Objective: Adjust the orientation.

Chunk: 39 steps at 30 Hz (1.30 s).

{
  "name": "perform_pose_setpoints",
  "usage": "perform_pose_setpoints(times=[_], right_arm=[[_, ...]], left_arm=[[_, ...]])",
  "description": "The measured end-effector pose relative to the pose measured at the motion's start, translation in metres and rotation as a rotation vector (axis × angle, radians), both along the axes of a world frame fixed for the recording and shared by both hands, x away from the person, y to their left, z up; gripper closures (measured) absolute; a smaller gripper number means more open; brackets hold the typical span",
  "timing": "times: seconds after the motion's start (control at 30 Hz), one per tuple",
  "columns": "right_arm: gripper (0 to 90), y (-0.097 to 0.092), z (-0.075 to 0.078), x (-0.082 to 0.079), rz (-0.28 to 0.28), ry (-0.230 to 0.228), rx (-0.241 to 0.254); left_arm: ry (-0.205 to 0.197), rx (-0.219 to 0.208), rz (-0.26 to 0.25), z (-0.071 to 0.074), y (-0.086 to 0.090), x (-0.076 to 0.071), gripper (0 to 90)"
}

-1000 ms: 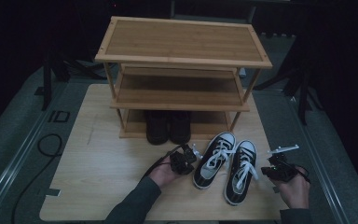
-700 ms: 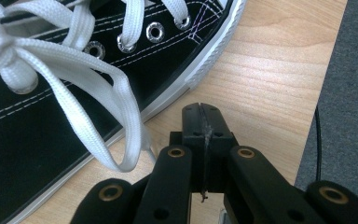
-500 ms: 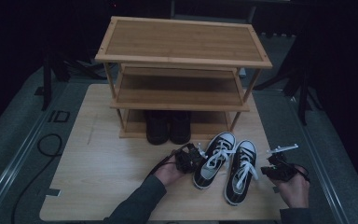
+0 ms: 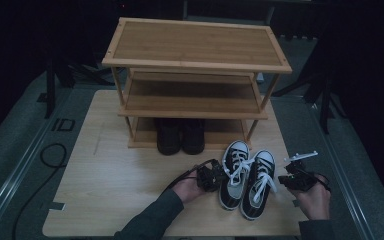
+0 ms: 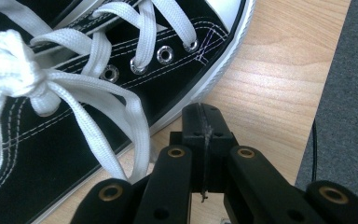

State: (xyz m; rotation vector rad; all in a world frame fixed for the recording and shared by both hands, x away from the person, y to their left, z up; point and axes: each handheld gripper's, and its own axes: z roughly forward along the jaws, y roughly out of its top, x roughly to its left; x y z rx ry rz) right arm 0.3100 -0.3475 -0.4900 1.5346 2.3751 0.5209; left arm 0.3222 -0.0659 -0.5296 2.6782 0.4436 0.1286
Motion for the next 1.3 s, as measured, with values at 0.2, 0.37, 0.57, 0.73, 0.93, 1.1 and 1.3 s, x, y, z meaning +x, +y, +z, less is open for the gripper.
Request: perform_pose_setpoints(times=[0.2, 0.37, 0.57, 0.73, 0.93, 1.1, 1.3], right_arm=[[89.9, -0.001, 0.001, 0.0, 0.002, -0.006, 0.003], [89.9, 0.002, 0.005, 0.0, 0.007, -0.015, 0.006], [89.8, 0.003, 0.011, -0.001, 0.012, -0.026, 0.008], [89.3, 0.003, 0.012, 0.0, 0.014, -0.028, 0.009], [88.1, 0.008, 0.01, 0.002, 0.025, -0.016, 0.001], [87.2, 0.008, 0.011, 0.002, 0.025, -0.017, 0.004], [84.6, 0.009, 0.013, 0.001, 0.032, -0.022, 0.002]], left_arm=[[0.018, -0.003, -0.045, 0.0, -0.011, -0.009, 90.0], [0.037, -0.027, -0.103, -0.001, -0.025, -0.022, 90.0], [0.041, -0.052, -0.062, 0.005, -0.011, -0.013, 89.7], [0.039, -0.06, -0.026, 0.009, 0.002, -0.007, 87.9], [0.044, -0.082, 0.023, 0.009, 0.024, -0.001, 86.5], [0.051, -0.096, 0.068, 0.009, 0.044, 0.003, 84.8], [0.048, -0.126, 0.139, 0.011, 0.07, 0.004, 84.2]])
